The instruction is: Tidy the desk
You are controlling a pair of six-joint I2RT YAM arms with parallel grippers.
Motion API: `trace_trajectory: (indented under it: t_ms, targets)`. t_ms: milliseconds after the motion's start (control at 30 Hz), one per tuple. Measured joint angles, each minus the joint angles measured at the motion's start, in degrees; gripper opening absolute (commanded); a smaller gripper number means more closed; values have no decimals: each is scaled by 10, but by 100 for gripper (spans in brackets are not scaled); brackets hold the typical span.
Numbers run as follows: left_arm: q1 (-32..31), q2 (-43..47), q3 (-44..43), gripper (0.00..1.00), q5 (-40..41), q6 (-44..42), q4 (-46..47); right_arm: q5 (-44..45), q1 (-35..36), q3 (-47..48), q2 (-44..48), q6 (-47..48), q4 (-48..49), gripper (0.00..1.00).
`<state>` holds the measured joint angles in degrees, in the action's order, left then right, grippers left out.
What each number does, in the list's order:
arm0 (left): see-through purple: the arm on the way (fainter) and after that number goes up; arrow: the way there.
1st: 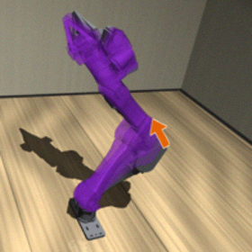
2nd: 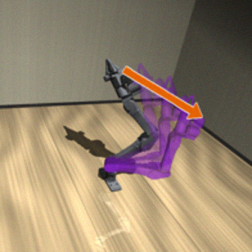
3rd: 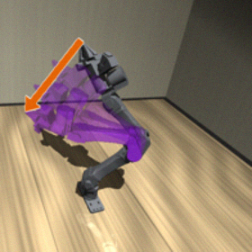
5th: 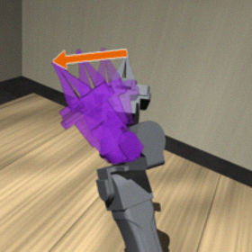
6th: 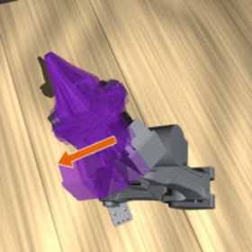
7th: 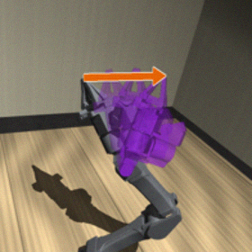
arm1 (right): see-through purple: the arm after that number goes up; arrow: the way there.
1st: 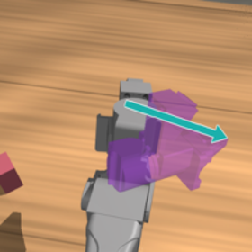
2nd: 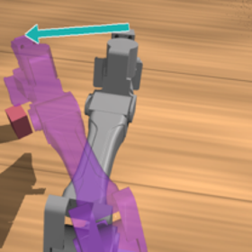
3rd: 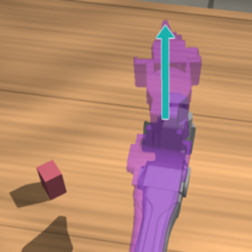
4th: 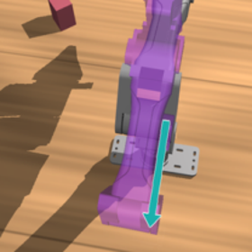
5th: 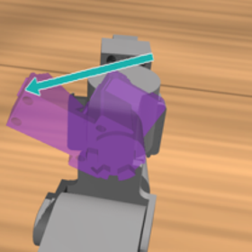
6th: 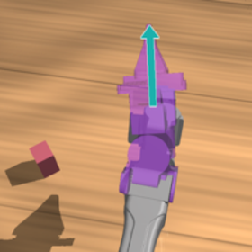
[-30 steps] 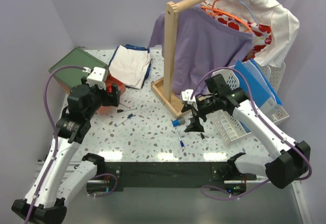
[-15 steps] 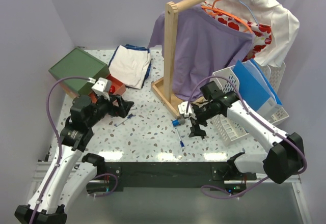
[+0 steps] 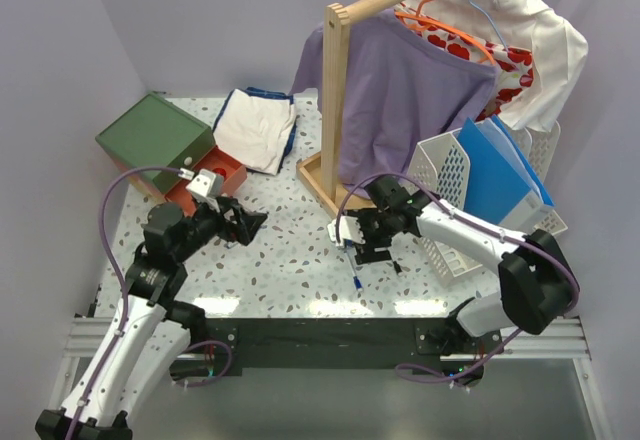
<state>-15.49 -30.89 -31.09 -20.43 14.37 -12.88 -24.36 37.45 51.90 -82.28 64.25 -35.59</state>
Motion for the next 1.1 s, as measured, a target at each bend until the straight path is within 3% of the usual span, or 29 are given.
trace_trajectory:
  t_ms: [433,733,967,1100]
  targets:
    - [0,57,27,95,5,0,7,50,13,1,-72,-8,60,68]
    - [0,60,27,96,11,0,9,60,16,1,-94,-16,76,54]
    - [0,61,27,96,11,0,10,60,17,1,-108,-31,82,31]
    - [0,61,27,96,11,1,13,58,17,7,-111,-44,79,12]
